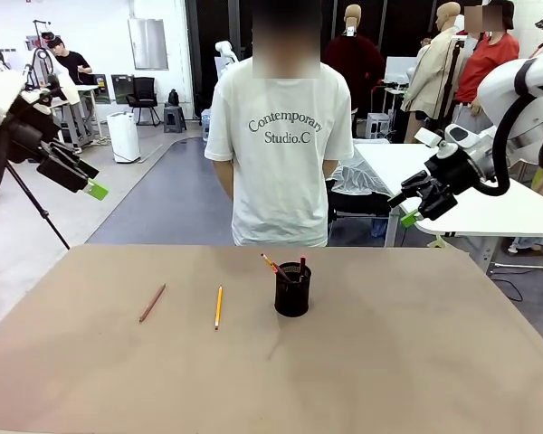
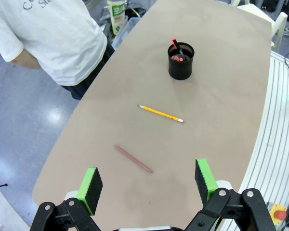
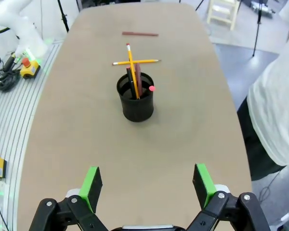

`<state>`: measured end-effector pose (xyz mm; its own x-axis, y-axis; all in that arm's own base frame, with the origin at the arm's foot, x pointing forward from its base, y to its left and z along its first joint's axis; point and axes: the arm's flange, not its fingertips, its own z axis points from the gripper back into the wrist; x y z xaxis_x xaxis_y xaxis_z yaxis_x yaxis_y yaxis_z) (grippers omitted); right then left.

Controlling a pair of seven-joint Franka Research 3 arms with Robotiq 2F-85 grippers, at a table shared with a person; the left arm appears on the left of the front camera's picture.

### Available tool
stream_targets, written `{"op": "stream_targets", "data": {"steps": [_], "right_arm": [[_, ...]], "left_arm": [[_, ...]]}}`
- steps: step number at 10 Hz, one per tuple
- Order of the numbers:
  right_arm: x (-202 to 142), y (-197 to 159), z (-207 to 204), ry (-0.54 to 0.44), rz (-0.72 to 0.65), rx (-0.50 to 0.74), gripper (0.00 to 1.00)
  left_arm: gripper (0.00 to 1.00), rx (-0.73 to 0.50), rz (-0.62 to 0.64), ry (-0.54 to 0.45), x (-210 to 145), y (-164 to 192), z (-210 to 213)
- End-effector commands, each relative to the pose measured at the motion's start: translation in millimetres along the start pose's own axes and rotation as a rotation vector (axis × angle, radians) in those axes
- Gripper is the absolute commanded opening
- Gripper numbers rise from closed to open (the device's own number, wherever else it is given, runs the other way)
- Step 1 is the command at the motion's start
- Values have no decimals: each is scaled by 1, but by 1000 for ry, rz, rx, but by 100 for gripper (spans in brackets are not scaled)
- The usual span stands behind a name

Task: Place the pens into the pen holder.
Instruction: Pick up a writing instrument from the table and place it into the Pen holder.

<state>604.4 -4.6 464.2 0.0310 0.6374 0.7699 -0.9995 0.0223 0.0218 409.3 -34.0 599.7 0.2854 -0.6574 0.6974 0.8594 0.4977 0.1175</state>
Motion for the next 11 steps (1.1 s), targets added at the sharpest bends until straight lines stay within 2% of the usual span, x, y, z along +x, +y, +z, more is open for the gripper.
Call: {"op": "stream_targets", "data": {"steps": [1, 11], "right_arm": [[1, 0, 3, 5, 7, -9, 100], [1, 0, 3, 5, 7, -9, 100]], "left_arm": [[100, -5, -7, -6, -1, 0, 1], [100, -5, -7, -6, -1, 0, 1]]}}
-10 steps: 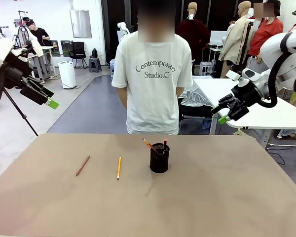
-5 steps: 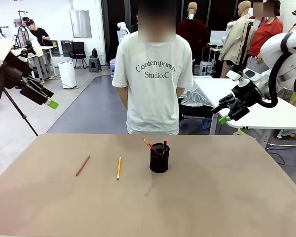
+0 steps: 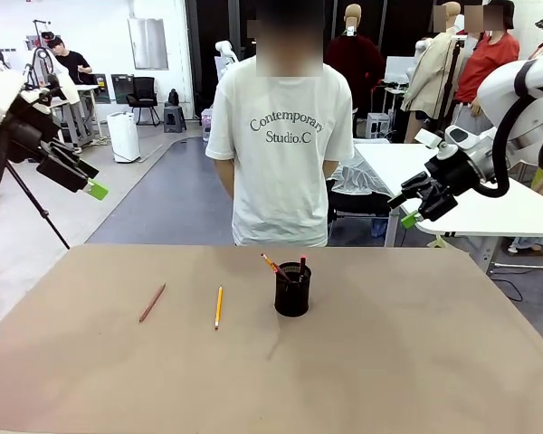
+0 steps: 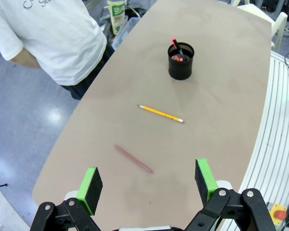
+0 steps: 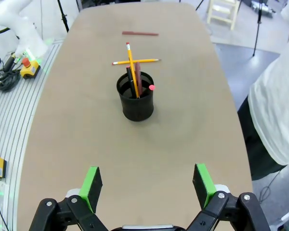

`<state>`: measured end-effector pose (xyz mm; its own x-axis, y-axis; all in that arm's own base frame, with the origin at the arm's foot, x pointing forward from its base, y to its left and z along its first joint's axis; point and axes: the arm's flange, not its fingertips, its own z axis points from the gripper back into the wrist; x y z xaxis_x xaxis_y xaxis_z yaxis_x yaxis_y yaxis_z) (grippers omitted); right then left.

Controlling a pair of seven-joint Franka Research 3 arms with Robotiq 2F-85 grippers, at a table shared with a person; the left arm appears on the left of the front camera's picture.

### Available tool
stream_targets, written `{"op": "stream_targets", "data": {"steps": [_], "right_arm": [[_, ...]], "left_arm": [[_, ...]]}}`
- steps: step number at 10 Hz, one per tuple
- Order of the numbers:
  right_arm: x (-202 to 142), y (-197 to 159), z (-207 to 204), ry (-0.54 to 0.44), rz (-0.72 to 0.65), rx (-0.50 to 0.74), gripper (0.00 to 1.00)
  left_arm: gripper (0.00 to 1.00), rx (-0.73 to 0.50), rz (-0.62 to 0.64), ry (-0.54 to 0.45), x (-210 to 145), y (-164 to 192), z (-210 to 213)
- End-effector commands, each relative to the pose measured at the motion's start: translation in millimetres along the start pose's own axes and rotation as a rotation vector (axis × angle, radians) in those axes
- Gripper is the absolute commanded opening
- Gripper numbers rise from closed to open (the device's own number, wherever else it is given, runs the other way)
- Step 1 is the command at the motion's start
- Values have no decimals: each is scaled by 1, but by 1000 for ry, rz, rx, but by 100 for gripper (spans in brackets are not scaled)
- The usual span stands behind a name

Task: Place the pens into the pen holder.
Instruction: Pick up a writing instrument from the table and place it into the Pen holder.

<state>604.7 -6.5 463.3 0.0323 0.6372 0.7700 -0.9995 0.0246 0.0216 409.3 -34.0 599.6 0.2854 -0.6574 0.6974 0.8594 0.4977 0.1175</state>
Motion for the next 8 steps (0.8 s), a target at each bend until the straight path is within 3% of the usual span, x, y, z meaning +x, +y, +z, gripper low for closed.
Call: {"op": "stream_targets", "data": {"steps": [1, 8], "right_arm": [[3, 0, 2, 5, 8, -7, 100], [3, 0, 2, 5, 8, -7, 100]], "left_arm": [[100, -5, -7, -6, -1, 0, 1], [100, -5, -7, -6, -1, 0, 1]]}}
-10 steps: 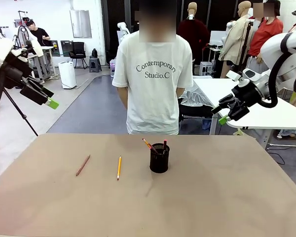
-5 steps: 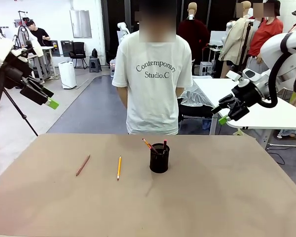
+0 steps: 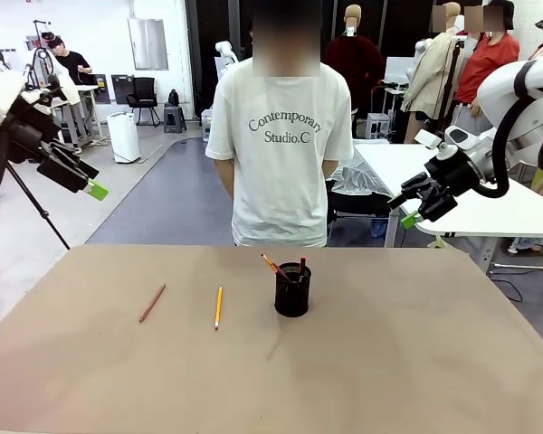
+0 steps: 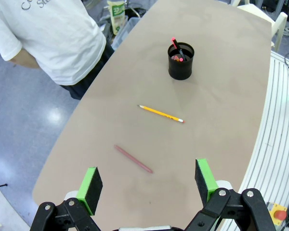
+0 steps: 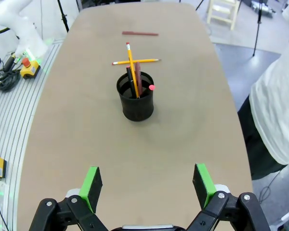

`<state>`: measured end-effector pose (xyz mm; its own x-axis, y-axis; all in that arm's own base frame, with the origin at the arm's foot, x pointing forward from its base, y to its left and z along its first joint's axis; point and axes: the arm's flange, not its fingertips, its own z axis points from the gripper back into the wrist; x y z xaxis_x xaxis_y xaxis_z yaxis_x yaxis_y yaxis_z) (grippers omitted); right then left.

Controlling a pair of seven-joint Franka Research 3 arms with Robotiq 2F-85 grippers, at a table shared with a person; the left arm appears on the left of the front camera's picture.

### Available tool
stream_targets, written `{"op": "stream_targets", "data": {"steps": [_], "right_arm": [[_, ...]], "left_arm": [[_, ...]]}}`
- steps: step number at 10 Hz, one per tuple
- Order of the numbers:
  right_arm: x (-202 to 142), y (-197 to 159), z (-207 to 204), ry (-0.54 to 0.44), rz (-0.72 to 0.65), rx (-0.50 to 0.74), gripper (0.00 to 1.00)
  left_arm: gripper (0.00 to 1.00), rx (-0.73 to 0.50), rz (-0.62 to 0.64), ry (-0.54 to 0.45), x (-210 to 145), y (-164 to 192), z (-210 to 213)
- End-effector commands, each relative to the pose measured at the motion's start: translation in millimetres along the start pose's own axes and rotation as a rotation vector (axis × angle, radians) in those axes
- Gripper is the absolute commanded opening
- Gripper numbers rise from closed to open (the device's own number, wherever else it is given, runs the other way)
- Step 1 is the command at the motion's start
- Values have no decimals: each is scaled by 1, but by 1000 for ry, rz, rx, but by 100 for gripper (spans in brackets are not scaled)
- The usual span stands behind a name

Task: Place the pens into the pen holder.
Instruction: Pick up a writing instrument from the table and place it into the Pen holder.

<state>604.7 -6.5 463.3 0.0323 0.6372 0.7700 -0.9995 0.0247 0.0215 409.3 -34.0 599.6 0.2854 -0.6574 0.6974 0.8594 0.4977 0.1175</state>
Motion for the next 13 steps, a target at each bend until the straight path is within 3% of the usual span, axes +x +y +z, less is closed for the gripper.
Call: {"op": "stream_targets", "data": {"steps": [1, 6, 9, 13], "right_arm": [[3, 0, 2, 5, 8, -7, 100], [3, 0, 2, 5, 8, -7, 100], [3, 0, 2, 5, 8, -7, 100], [3, 0, 2, 5, 8, -7, 100]], "left_arm": [[100, -5, -7, -6, -1, 0, 1], [100, 0, 0, 0, 0, 0, 0], [100, 39, 131, 191, 32, -33, -46], [100, 142, 251, 433, 35, -29, -125]]}}
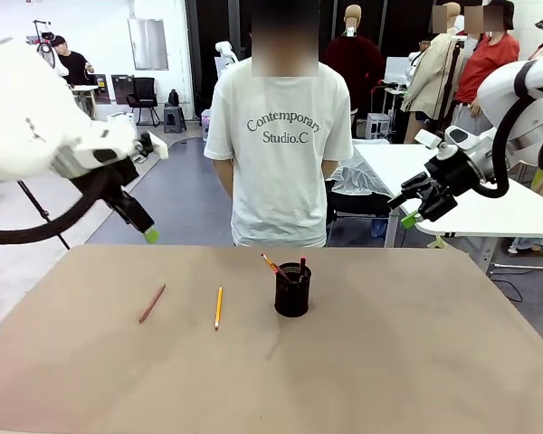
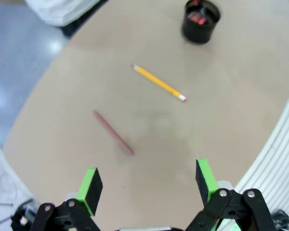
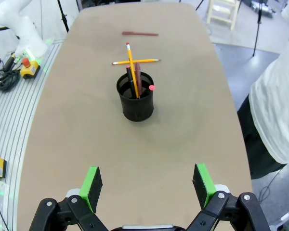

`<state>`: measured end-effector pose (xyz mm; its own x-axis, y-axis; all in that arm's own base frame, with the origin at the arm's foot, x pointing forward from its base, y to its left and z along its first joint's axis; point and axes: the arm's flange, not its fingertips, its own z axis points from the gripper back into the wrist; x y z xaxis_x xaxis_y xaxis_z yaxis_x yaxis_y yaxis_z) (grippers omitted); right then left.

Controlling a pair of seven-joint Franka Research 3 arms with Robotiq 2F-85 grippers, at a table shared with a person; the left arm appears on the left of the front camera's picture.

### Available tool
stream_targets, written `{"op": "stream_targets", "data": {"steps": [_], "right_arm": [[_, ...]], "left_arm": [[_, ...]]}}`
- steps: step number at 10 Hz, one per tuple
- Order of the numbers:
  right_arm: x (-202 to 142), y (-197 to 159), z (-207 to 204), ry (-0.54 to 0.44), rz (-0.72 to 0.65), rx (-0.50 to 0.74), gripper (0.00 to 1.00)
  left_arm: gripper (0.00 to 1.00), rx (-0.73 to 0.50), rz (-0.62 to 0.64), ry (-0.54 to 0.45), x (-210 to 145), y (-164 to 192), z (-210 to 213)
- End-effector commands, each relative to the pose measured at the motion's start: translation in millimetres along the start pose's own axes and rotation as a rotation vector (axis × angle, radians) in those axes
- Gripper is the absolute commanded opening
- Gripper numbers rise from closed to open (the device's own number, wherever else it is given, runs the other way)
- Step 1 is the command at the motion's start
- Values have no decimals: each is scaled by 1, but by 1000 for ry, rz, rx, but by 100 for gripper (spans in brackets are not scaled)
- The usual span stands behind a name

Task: Place the pens into the pen holder.
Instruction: Pick up a writing instrument from the table and place it into the Pen holder.

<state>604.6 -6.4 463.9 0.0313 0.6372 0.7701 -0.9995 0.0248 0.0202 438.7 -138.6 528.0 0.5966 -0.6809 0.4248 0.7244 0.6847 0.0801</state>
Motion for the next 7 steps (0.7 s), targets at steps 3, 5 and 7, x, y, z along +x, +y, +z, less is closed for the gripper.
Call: {"op": "stream_targets", "data": {"steps": [3, 5, 7], "right_arm": [[3, 0, 2, 5, 7, -6, 100], [3, 0, 2, 5, 7, -6, 100], [3, 0, 2, 5, 7, -6, 100]], "left_arm": [[100, 28, 34, 46, 3, 0, -16], [100, 28, 34, 46, 3, 0, -16], [100, 28, 34, 46, 3, 0, -16]]}}
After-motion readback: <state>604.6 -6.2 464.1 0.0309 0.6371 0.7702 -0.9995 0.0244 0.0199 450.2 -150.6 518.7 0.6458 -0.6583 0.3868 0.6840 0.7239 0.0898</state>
